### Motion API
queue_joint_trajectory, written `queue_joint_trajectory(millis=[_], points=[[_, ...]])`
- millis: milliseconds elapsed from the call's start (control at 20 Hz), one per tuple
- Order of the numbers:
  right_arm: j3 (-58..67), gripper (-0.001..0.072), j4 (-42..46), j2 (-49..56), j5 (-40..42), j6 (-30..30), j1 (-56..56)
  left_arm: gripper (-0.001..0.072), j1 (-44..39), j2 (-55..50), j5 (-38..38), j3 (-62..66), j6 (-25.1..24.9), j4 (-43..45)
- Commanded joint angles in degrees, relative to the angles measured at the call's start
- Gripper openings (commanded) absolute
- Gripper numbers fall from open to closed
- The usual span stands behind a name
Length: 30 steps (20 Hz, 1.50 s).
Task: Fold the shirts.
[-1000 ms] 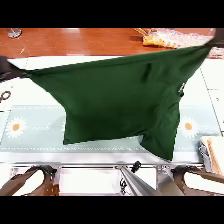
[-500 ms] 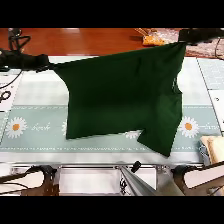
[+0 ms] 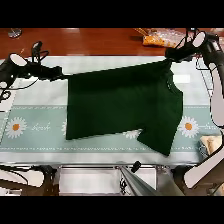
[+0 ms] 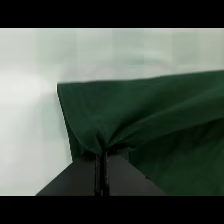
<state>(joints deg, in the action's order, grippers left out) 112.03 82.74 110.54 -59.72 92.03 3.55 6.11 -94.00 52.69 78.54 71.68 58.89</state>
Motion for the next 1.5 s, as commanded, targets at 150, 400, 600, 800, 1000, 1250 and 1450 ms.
queue_joint_trajectory(millis=[150,400,600,800,1000,1250,1450], points=[[0.04,0.0040,1.09,-0.74,-14.05,-1.70,0.68,0.0023,0.07,-1.51,16.92,0.46,-0.07,-0.15],[0.02,0.0041,3.48,-0.70,-25.62,-1.84,0.68,0.0022,0.07,-1.62,23.32,0.46,1.86,0.33],[-0.02,0.0041,4.83,-0.70,-28.81,-1.55,0.68,0.0022,0.07,-1.92,23.30,0.42,6.47,1.18],[-0.02,0.0041,4.72,-0.70,-29.90,-1.18,0.63,0.0023,-0.15,-1.95,23.71,0.42,7.72,1.14],[-0.02,0.0128,4.70,-0.72,-29.88,-1.66,0.63,0.0243,-0.02,-1.95,25.66,0.42,7.67,1.16],[-0.02,0.0337,9.62,-0.79,-40.54,-10.14,1.16,0.0406,4.96,-0.57,30.80,0.44,7.72,2.38],[-0.31,0.0438,8.81,-3.04,-45.94,-9.40,5.84,0.0489,11.34,4.48,36.48,-0.76,6.34,4.50]])
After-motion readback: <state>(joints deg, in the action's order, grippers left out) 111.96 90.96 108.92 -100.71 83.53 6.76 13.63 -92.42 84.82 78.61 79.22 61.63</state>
